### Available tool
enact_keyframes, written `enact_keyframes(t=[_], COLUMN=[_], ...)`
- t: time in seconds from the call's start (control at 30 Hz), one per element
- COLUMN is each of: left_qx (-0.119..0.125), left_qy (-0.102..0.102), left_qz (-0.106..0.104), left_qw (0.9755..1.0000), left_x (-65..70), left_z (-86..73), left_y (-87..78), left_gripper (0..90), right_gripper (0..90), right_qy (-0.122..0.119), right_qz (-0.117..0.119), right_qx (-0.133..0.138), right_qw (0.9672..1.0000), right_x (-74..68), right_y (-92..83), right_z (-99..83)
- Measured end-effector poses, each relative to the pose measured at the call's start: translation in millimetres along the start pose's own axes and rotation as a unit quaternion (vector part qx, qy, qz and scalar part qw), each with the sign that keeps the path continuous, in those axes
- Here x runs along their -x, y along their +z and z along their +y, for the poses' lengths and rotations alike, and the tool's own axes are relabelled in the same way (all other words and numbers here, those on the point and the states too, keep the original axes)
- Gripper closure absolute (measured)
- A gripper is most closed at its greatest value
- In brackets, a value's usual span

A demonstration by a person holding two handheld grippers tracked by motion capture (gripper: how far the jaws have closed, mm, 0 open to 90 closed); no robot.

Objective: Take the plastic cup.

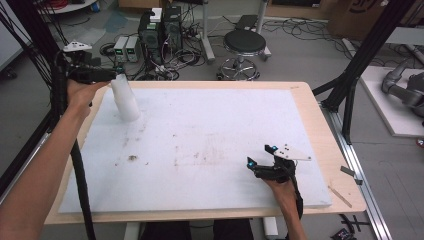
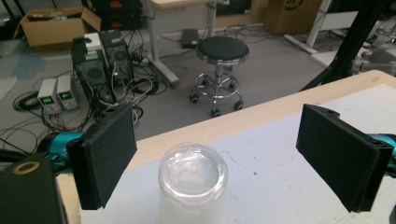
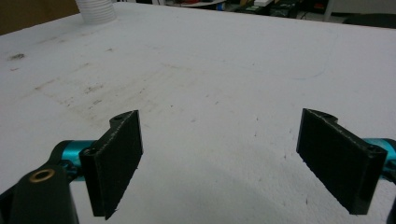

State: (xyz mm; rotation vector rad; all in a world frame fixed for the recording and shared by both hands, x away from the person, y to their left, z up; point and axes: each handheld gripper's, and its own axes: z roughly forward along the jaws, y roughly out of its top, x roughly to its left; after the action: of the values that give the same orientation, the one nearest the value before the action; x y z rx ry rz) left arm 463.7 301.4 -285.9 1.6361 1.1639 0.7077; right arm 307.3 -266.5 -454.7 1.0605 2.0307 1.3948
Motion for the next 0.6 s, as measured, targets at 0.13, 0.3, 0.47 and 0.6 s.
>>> enact_keyframes(t=[0.13, 0.3, 0.47, 0.6], left_qx=[-0.006, -0.047, -0.071, -0.086], left_qy=[-0.009, -0.018, -0.026, -0.028], left_qz=[-0.001, 0.009, 0.015, 0.021], left_qw=[0.9999, 0.9987, 0.997, 0.9957], left_x=[-2.2, -7.9, -11.1, -11.5], left_z=[-0.4, -8.8, -15.6, -19.3], left_y=[10.7, 28.1, 42.8, 50.5], left_gripper=[12.1, 12.1, 12.1, 12.2], right_gripper=[14.4, 14.4, 14.4, 14.5], right_qy=[-0.001, -0.001, 0.001, 0.001], right_qz=[-0.001, -0.001, 0.0, -0.001], right_qx=[0.0, 0.0, -0.001, -0.001], right_qw=[1.0, 1.0, 1.0, 1.0], right_x=[-0.1, 0.2, 0.2, 0.5], right_y=[0.1, 0.2, 0.2, 0.5], right_z=[0.0, 0.0, 0.1, 0.1])
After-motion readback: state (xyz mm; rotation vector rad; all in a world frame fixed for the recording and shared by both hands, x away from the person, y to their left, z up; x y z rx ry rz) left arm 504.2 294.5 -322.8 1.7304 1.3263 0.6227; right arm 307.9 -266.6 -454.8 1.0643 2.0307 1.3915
